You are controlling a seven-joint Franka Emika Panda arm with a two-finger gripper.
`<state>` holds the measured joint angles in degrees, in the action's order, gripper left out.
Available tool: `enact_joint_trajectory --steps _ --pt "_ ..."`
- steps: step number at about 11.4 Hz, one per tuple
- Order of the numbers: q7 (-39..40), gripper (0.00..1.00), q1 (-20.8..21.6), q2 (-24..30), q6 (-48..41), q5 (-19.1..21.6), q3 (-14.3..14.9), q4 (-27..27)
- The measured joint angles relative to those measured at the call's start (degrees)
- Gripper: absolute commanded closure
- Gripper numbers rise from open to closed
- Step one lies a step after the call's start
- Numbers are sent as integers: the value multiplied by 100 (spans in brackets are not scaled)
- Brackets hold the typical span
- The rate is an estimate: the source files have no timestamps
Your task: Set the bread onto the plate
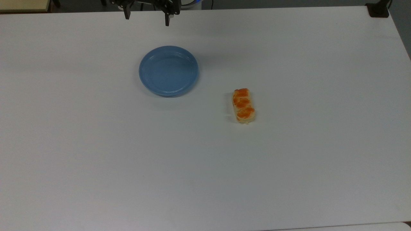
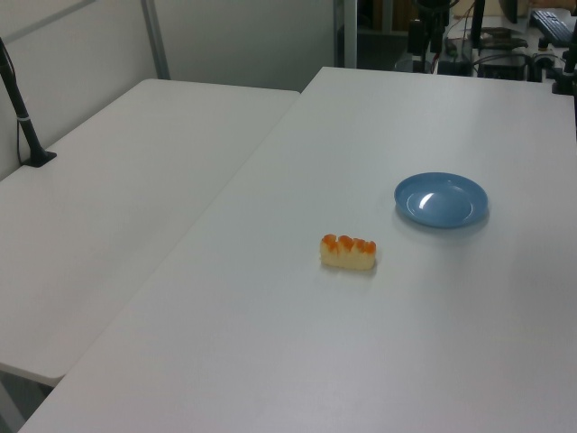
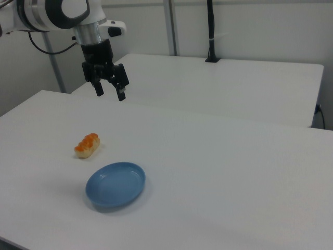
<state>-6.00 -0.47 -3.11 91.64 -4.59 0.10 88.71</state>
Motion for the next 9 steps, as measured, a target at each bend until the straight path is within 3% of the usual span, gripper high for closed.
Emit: enact_joint_trajectory --steps 2,6,9 --pt "0 0 50 -2 0 0 56 6" --pt "13 0 1117 -31 76 2 958 88" --pt "27 0 1426 -73 392 164 1078 303"
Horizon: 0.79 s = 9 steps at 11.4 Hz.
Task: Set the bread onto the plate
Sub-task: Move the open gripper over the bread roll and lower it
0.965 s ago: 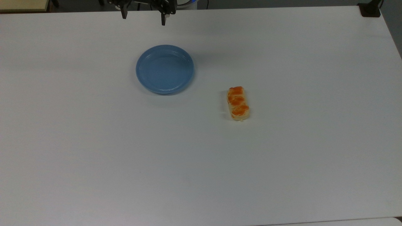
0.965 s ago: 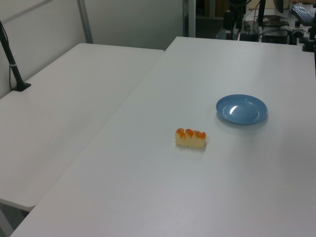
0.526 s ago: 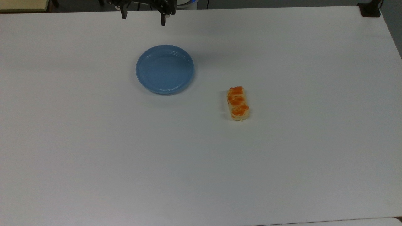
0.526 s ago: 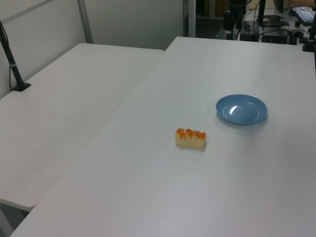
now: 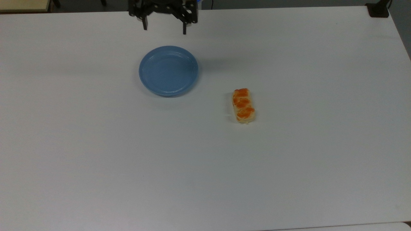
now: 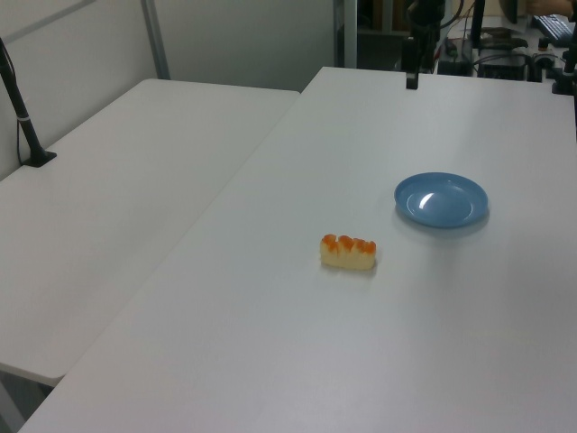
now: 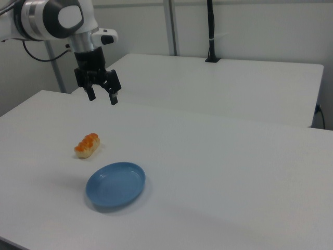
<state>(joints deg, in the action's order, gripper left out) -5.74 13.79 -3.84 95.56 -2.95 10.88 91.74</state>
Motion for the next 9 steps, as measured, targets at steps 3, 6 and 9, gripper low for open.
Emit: enact_joint_trajectory --steps 3,6,9 --pt "-17 0 635 -352 638 174 -10 305" --pt "-140 0 1052 -1195 1685 278 -44 372" --pt "-325 0 1416 -2108 2483 278 -105 366"
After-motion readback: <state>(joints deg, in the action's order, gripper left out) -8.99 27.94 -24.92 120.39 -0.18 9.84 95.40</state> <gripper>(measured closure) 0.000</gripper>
